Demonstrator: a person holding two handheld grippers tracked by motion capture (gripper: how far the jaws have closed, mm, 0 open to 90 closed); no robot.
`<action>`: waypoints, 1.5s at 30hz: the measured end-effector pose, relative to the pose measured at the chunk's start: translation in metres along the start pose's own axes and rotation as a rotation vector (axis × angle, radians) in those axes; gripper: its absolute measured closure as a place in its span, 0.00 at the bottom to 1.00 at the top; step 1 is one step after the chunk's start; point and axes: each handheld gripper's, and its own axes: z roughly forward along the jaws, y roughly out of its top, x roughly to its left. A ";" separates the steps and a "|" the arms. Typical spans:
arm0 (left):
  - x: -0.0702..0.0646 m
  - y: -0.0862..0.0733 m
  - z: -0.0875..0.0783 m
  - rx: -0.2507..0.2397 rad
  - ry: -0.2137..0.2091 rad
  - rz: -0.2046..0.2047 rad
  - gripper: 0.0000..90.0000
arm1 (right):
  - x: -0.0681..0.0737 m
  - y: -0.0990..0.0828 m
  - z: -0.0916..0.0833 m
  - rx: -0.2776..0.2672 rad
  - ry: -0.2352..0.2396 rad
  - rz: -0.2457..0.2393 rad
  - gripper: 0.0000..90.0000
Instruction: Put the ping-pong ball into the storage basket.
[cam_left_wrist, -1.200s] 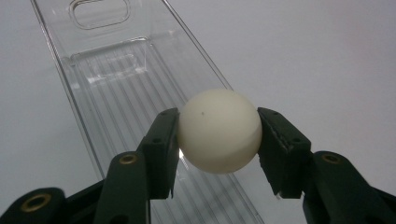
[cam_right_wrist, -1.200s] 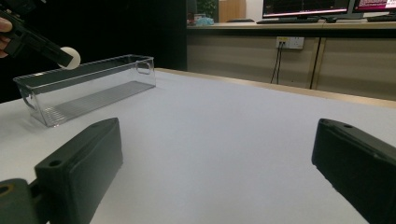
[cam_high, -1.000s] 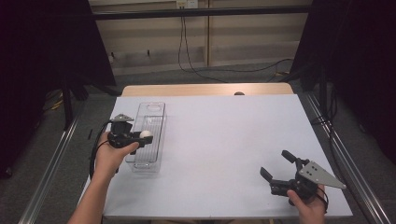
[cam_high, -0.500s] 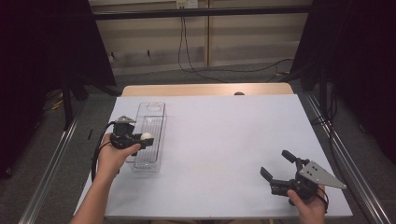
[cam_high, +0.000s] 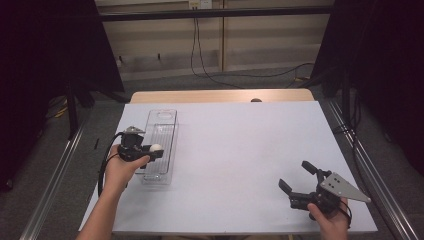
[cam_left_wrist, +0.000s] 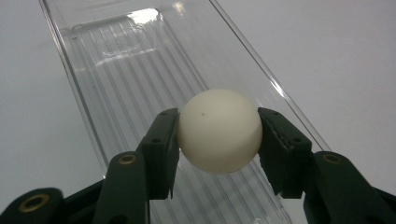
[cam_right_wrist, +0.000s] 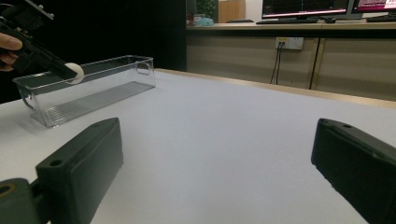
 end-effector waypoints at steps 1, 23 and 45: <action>0.000 0.000 0.000 -0.003 -0.006 -0.001 0.56 | 0.000 0.000 0.000 0.001 -0.003 0.003 0.02; 0.000 -0.001 -0.012 -0.065 0.006 -0.007 0.39 | 0.001 0.000 0.001 0.003 -0.003 0.007 0.02; -0.002 -0.014 -0.032 -0.208 -0.020 0.012 0.22 | 0.001 0.000 0.001 0.003 -0.005 0.008 0.02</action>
